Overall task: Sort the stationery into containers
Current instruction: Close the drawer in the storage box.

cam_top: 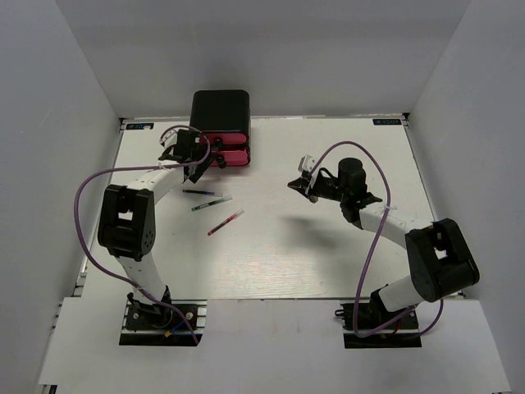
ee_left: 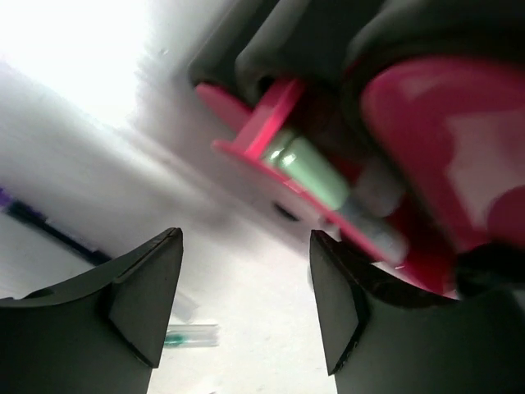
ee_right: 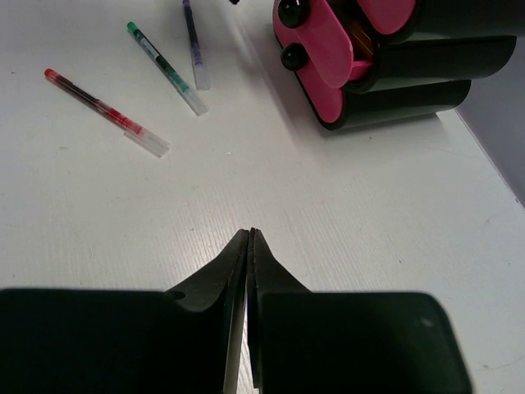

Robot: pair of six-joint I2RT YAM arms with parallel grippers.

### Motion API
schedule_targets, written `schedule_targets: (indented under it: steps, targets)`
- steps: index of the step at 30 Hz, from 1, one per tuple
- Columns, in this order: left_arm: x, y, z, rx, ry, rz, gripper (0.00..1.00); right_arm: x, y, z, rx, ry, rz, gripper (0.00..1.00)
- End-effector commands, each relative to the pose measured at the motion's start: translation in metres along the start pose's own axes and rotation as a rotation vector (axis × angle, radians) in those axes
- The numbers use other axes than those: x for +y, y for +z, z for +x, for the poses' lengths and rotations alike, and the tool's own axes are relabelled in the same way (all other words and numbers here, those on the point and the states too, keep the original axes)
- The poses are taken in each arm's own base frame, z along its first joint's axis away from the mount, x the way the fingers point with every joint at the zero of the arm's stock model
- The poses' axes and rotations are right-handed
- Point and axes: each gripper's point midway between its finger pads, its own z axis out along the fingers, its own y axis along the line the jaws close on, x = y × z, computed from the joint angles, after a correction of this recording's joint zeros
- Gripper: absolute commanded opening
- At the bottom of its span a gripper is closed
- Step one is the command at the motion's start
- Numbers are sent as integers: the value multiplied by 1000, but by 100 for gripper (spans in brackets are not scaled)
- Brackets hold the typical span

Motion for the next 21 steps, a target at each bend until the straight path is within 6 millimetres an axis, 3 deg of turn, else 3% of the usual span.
schedule_targets:
  steps: [1,7,19,21]
  targets:
    - [-22,-5,-24,-61,-77,27,73,2,-5,-8,-24,-27,2,6]
    - [-29,-2,-31,-75,-115,55,73,6,-8,-6,-20,-30,-2,6]
    - [-26,2,-25,-58,-132,47,73,6,-6,-2,-13,-26,-4,6]
    - [-30,1,-25,-52,-143,64,78,5,-6,-3,-14,-28,-2,6]
